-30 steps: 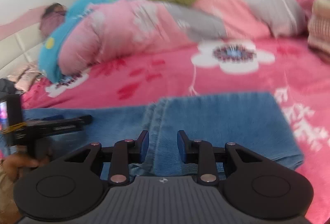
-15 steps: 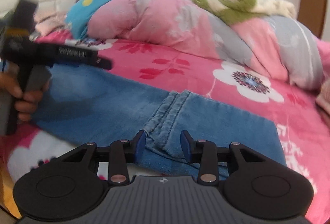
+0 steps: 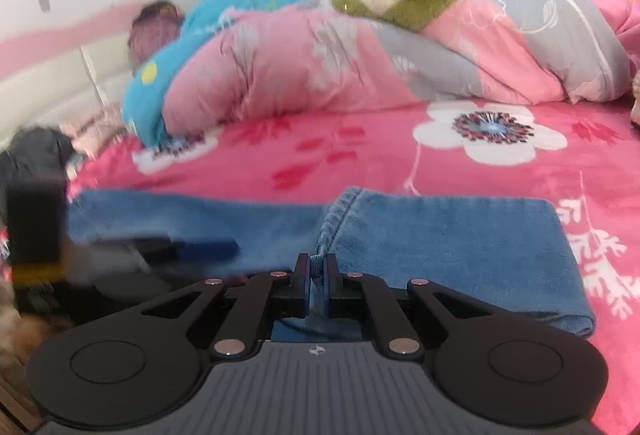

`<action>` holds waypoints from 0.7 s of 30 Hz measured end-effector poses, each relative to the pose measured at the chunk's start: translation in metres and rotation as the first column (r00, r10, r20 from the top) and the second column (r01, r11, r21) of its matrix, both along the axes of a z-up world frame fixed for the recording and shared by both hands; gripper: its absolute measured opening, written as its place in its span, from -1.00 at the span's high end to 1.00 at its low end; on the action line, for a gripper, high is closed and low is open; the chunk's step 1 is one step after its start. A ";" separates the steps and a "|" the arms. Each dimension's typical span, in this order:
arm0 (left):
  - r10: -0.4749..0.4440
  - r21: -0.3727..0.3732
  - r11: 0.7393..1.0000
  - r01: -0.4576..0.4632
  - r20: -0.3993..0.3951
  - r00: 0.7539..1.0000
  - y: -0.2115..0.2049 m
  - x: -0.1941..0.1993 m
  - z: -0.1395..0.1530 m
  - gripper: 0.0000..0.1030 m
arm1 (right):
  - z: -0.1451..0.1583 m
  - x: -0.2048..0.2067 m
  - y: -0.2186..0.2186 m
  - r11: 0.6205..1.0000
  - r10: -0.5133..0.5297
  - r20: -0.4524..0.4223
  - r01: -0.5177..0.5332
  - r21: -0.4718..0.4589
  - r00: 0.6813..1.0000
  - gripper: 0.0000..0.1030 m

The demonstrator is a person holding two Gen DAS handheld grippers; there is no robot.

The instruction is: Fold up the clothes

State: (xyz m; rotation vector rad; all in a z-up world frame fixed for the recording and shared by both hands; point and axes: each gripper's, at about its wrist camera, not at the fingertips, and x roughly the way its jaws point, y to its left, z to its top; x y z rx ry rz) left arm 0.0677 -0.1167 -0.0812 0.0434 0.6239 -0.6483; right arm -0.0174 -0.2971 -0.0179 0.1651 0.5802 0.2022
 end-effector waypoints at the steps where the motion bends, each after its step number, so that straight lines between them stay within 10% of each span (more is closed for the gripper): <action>1: -0.001 -0.002 1.000 0.001 0.003 1.000 0.001 0.000 -0.001 -0.45 | 0.001 0.001 0.001 1.000 0.004 0.006 -0.004 0.004 1.000 0.90; 14: 0.039 -0.132 0.990 -0.039 -0.004 0.999 0.028 0.006 0.011 -0.41 | -0.028 0.008 0.011 0.999 0.035 -0.066 -0.032 0.044 0.997 0.89; 21: -0.146 -0.070 0.986 0.151 0.072 0.987 -0.021 0.017 0.021 -0.63 | -0.039 0.005 0.014 0.999 0.035 -0.040 -0.033 0.036 0.999 0.89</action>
